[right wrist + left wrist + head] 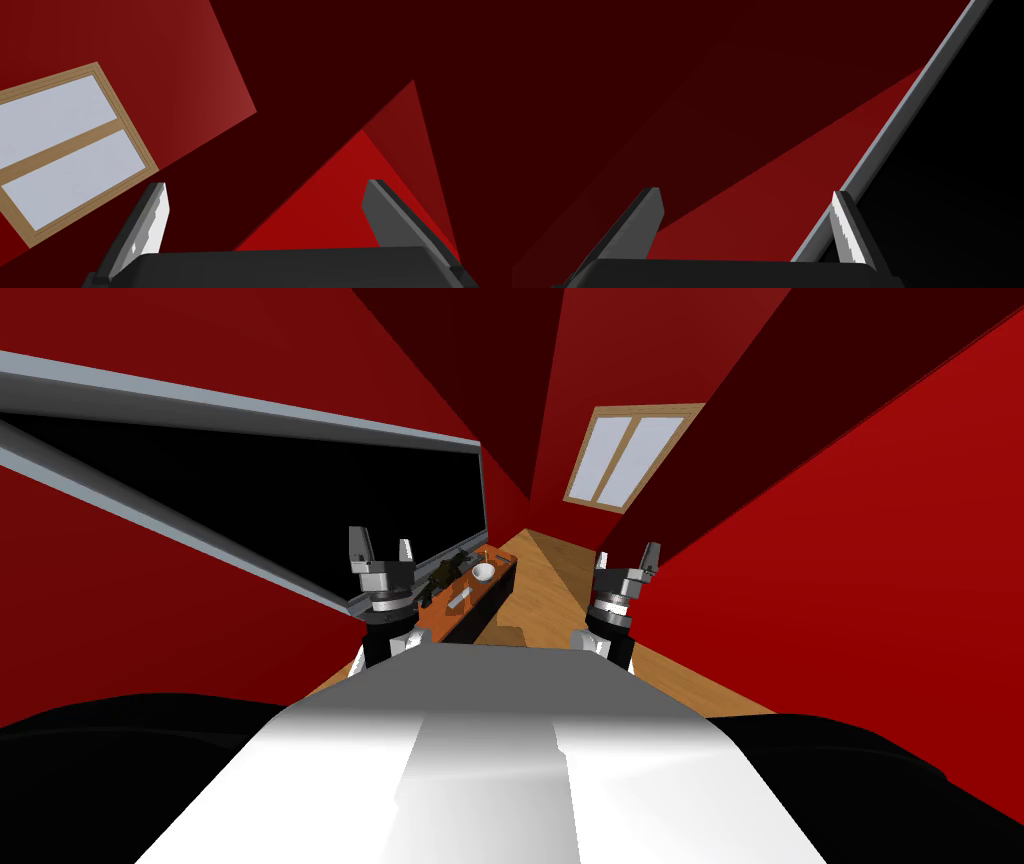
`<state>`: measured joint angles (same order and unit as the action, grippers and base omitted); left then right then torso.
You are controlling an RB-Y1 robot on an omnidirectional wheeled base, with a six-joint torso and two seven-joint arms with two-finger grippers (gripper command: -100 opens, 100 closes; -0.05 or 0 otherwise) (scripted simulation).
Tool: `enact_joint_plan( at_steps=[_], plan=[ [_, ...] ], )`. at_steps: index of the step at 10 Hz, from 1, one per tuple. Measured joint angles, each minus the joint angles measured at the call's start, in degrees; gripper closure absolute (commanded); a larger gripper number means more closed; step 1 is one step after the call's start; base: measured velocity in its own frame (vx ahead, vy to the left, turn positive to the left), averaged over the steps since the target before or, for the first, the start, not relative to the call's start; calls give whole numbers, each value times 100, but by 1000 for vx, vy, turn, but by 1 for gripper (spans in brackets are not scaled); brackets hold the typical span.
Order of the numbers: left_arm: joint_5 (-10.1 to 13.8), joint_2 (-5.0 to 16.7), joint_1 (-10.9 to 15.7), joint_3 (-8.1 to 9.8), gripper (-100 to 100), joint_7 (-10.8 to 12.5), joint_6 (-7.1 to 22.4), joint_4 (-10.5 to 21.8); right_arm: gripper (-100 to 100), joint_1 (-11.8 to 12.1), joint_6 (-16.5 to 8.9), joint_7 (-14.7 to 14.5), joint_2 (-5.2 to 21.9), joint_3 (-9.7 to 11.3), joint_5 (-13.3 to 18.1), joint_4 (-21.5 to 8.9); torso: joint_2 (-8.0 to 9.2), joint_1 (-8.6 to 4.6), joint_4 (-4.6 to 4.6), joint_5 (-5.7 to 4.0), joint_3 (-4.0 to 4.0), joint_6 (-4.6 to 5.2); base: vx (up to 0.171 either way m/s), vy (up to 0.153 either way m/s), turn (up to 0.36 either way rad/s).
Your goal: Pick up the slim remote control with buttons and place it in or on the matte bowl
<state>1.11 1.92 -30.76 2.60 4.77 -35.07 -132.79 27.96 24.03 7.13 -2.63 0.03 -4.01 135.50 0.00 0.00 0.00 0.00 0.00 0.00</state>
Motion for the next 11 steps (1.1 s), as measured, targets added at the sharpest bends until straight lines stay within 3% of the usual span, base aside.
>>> enact_joint_plan(
  at_steps=[5,11],
  plan=[
    [231,384,129,318,-100,-30,665,392,0,0,0,0,-1,0,0,0,-8,-21,-2,-4,-5,0,15,-50,15],
    [443,588,236,598,-100,-46,1414,708,0,0,0,0,0,0,0,0,-9,-8,-2,-2,-5,0,17,-27,5]
  ],
)
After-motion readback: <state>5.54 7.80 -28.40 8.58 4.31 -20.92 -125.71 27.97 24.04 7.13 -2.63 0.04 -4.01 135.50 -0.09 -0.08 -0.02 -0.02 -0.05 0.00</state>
